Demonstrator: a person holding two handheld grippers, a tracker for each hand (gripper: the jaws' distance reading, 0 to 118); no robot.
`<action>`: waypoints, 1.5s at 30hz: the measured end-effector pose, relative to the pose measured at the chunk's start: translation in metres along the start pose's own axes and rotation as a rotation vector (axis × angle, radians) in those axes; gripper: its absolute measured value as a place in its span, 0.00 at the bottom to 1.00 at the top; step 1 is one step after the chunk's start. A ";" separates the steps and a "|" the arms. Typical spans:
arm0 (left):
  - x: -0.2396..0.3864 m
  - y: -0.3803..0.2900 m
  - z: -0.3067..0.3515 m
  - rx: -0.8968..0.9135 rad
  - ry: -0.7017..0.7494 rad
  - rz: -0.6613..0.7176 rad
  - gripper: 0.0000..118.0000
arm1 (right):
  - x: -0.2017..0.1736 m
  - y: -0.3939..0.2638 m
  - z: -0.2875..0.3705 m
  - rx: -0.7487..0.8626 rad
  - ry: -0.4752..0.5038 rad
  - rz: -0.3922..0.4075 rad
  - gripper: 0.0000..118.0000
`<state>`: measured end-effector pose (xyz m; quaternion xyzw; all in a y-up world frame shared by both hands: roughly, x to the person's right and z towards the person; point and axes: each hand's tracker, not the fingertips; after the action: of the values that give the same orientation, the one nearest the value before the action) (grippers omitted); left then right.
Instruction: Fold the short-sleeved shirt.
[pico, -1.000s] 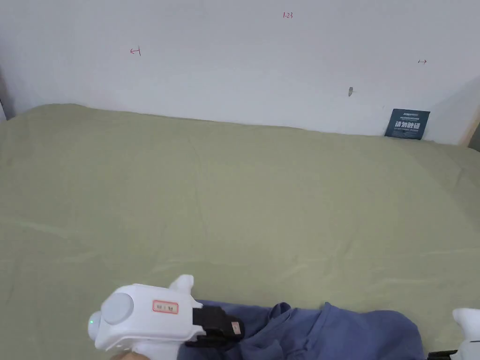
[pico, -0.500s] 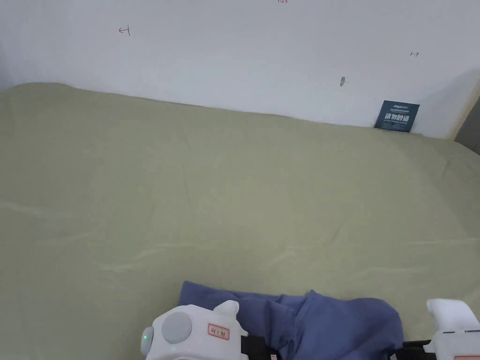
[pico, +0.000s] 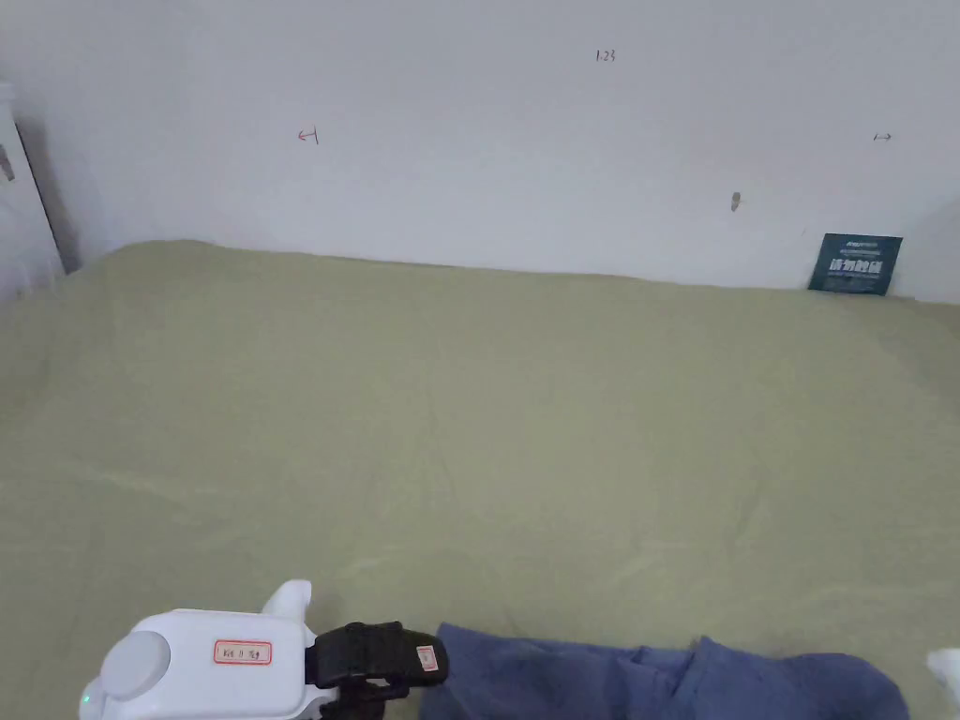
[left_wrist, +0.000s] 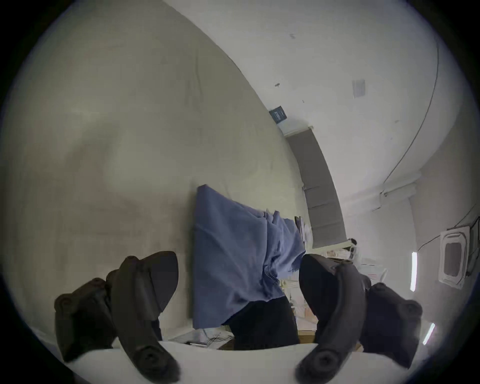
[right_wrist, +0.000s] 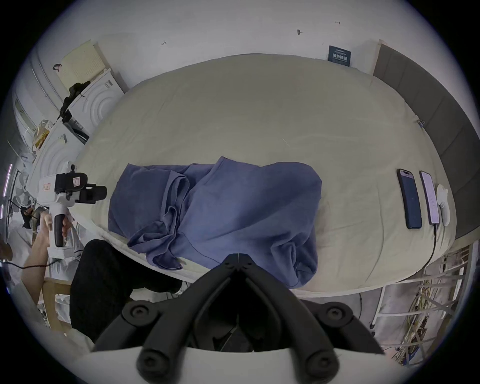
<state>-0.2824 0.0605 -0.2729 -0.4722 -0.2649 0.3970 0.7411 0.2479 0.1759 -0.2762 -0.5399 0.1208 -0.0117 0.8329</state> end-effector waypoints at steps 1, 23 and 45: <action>-0.002 0.000 -0.004 -0.009 0.002 0.004 0.86 | -0.001 0.001 -0.002 -0.005 0.001 0.001 0.00; 0.009 0.004 0.037 0.206 0.167 0.112 0.08 | -0.008 0.011 0.012 0.015 -0.010 -0.003 0.00; 0.134 -0.002 0.052 0.149 0.226 -0.213 0.08 | -0.040 0.029 0.002 0.005 0.032 0.087 0.00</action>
<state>-0.2482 0.1981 -0.2476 -0.4269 -0.1985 0.2792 0.8369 0.2068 0.1962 -0.2942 -0.5318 0.1573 0.0157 0.8320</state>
